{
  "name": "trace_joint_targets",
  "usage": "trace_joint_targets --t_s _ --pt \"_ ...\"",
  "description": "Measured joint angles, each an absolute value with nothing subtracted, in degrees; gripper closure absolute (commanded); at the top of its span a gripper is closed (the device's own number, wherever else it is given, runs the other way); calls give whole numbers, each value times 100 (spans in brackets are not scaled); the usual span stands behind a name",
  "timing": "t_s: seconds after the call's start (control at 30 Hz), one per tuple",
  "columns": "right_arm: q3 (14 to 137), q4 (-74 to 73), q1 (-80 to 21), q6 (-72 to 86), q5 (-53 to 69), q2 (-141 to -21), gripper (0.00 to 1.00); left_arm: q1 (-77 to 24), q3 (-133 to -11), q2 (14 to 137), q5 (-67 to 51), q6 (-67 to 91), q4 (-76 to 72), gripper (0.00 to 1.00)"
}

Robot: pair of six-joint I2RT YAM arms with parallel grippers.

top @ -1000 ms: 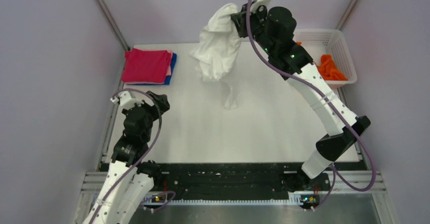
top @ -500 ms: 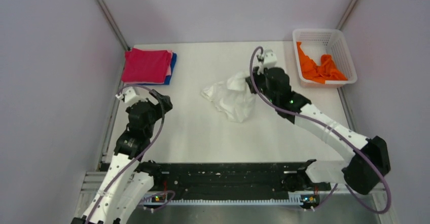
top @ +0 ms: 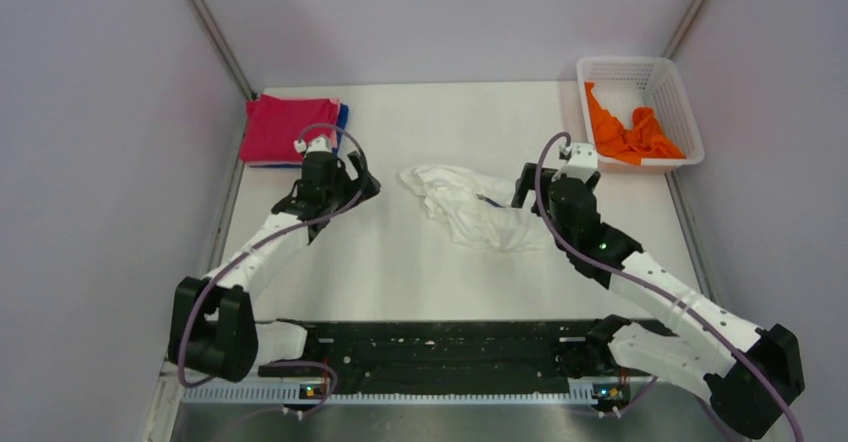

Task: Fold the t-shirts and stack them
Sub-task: Move the tshirt to the center of the board, then flatten out the tshirt

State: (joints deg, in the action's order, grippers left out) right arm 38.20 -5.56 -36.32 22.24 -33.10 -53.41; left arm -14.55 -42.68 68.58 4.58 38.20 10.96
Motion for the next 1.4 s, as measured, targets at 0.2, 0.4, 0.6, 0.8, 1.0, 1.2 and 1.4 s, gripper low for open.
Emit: trace_joint_targets --t_s 0.2,0.4,0.6,0.8,1.0,1.2,1.4 --pt "4016 -987 -3621 2582 -3269 -5651 1 -1455 -5258 8364 -596 3664 701 1" --pt "3642 -1098 -3439 3245 -2915 -5806 2 -1455 -6001 9612 -1194 3603 548 1" --pt "3223 -1197 -3065 3642 -2729 -5601 3 -1455 -6709 10589 -1564 3684 515 13" --pt "2746 -1094 -2272 4036 -2010 -5378 5 -1457 -7067 11257 -2287 3874 198 36" --pt "2613 -777 -2233 4185 -1590 -5476 11 -1483 -7072 11393 -2794 3972 -32 100" --pt "2637 -434 -2233 4265 -1367 -6193 24 -1505 -6849 11174 -2803 3920 -154 100" --pt "2679 -143 -2233 4318 -1168 -6788 42 -1509 -6016 9876 -2491 3736 -152 100"
